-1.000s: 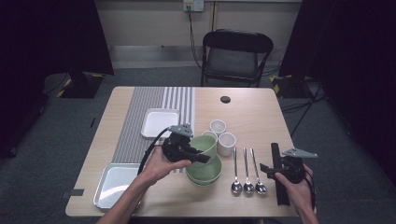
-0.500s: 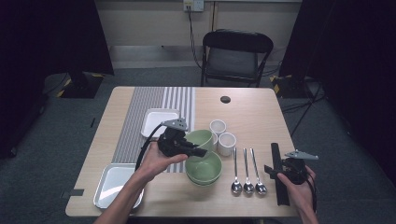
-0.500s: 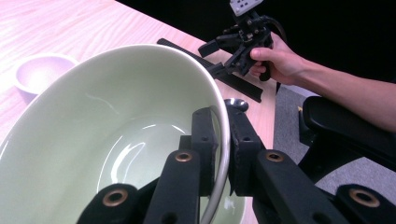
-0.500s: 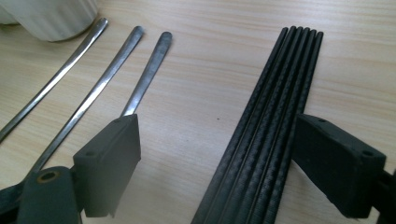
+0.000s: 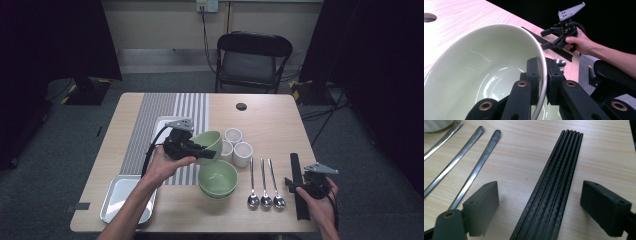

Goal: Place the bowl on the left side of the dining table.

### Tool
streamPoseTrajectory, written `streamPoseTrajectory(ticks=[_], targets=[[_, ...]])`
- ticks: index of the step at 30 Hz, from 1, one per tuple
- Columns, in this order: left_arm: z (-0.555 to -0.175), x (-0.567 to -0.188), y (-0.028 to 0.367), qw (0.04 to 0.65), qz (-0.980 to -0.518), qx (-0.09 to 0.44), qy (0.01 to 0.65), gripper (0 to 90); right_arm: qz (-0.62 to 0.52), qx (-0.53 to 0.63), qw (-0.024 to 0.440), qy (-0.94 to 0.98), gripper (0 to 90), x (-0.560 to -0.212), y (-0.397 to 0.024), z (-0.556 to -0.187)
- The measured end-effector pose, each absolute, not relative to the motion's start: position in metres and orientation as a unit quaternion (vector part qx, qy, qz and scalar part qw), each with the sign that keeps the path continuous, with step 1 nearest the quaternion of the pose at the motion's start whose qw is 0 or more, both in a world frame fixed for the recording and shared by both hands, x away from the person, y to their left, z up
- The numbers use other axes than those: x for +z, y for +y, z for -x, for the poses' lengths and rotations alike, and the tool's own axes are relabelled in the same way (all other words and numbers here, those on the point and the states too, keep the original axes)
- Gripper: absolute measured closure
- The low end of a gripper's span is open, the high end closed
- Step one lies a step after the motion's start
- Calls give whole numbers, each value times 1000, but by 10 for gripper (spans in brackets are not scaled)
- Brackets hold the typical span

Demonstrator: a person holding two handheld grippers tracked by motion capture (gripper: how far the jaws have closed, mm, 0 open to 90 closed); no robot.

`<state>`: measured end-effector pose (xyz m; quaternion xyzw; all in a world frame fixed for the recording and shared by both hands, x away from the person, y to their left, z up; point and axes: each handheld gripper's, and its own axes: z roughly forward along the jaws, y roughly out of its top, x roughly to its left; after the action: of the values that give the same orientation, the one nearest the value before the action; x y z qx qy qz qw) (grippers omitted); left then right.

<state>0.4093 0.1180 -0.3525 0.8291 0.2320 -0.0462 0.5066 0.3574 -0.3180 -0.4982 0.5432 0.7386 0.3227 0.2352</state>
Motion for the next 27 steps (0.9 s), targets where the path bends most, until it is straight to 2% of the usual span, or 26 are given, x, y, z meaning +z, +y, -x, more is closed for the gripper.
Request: streamPoseTrajectory(ticks=[8,27], targets=[[-420,-353,129,514,-820,-50,247,835,-545,321,243,735,139,-500,-316,-356],[-445,-341,159,524,-802,-22,287,835,-545,320,244,736,139,-500,-316,-356]])
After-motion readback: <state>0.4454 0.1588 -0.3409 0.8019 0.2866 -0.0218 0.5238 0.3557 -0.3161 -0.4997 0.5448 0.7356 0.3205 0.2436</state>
